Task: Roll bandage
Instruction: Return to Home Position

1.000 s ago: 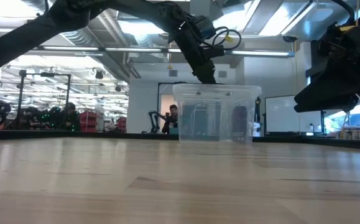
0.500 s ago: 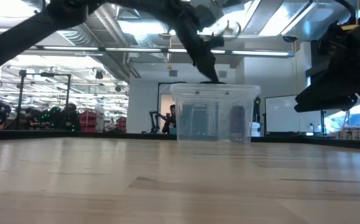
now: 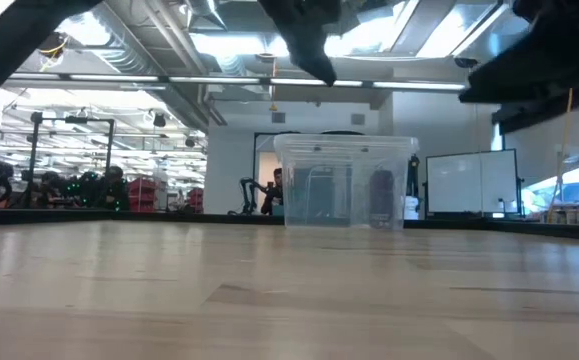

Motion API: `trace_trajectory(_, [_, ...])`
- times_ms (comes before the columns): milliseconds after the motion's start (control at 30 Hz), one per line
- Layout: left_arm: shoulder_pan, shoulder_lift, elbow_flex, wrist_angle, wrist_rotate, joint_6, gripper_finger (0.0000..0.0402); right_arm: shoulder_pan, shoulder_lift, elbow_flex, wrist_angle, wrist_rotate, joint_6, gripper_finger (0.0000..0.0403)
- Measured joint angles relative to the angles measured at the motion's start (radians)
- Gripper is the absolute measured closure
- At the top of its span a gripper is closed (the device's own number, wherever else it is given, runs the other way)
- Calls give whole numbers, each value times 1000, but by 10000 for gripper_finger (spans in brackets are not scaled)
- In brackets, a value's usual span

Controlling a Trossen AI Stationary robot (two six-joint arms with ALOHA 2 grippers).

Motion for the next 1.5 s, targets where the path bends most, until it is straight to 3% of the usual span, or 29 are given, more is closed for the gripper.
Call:
trace_trajectory(200, [-91, -137, -262, 90, -79, -32, 310, -134, -210, 7, -111, -138, -201, 256])
trace_trajectory(367, [-194, -344, -666, 382, -96, -57, 388, -241, -349, -6, -193, -257, -256, 339])
trace_trajectory(500, [-230, -569, -1009, 698, -62, -157, 390, -256, -460, -68, -198, -258, -266, 394])
trace_trajectory(667, [-271, -807, -1354, 988, -57, -291, 390, -254, -601, -148, -197, -248, -267, 384])
trace_trajectory(733, [-282, -892, -1453, 1098, -57, -332, 397, -254, -660, -175, -193, -290, -292, 390])
trace_trajectory(933, [-300, -1038, -1692, 1285, -63, -457, 395, -324, -802, -209, -75, -548, -453, 398])
trace_trajectory(1200, [-299, -1152, -1868, 1383, -96, -539, 397, -537, -872, -215, -197, -690, -450, 400])
trace_trajectory(1500, [-296, -1372, -2099, 1499, -104, -593, 397, -670, -929, -214, -247, -788, -419, 400])
